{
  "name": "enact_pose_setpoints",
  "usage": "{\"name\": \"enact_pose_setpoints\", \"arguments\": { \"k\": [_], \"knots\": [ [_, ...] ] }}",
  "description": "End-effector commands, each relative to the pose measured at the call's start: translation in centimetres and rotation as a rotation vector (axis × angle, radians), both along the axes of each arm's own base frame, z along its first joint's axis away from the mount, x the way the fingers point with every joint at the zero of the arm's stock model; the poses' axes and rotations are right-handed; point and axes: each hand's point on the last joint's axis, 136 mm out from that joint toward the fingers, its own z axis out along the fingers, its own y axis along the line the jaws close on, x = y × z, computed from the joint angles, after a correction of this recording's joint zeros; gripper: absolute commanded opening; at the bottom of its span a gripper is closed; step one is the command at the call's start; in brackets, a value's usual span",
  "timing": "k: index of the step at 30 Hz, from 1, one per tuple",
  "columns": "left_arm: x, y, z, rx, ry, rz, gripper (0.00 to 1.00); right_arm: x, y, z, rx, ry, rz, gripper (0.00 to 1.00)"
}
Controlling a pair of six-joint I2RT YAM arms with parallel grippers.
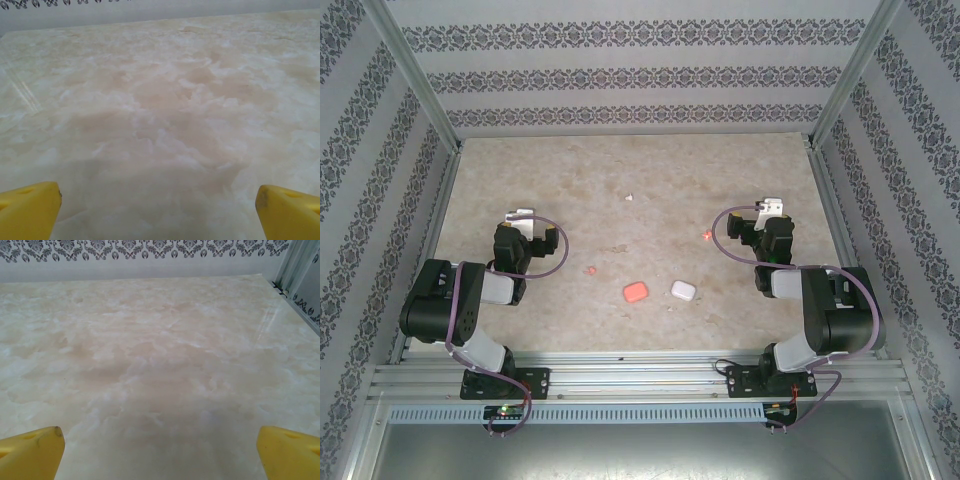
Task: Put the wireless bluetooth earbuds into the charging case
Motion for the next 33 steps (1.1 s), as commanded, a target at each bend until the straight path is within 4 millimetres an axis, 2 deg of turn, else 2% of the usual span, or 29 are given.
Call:
{"name": "enact_pose_setpoints", "arguments": {
  "k": [1,14,23,28,31,33],
  "knots": [
    [0.2,0.2,0.8,0.008,-0.030,-0.005,1.00,0.0,0.7,0.3,-0.008,-0.021,0.032,0.98],
    [0.3,0.2,0.8,0.007,-0.029,-0.003,1.00,0.0,0.7,0.3,-0.006,-0.021,0.032,0.98],
    [0.3,1.1,0.7,0.000,-0.019,0.050,1.00,0.0,0.9,0.4,0.004,-0.022,0.051,0.98],
    [-1.0,1.4,2.0,-0.003,-0.104,0.064,1.00,-0.2,1.3,1.9,0.003,0.059,0.063,0.98],
    [-1.5,1.3,4.2,-0.008,-0.108,0.062,1.00,-1.0,0.7,3.0,0.101,0.168,-0.018,0.98],
    [-1.9,1.5,5.6,-0.029,-0.063,0.083,1.00,-1.6,1.2,3.7,0.138,0.208,-0.019,0.98]
  ]
}}
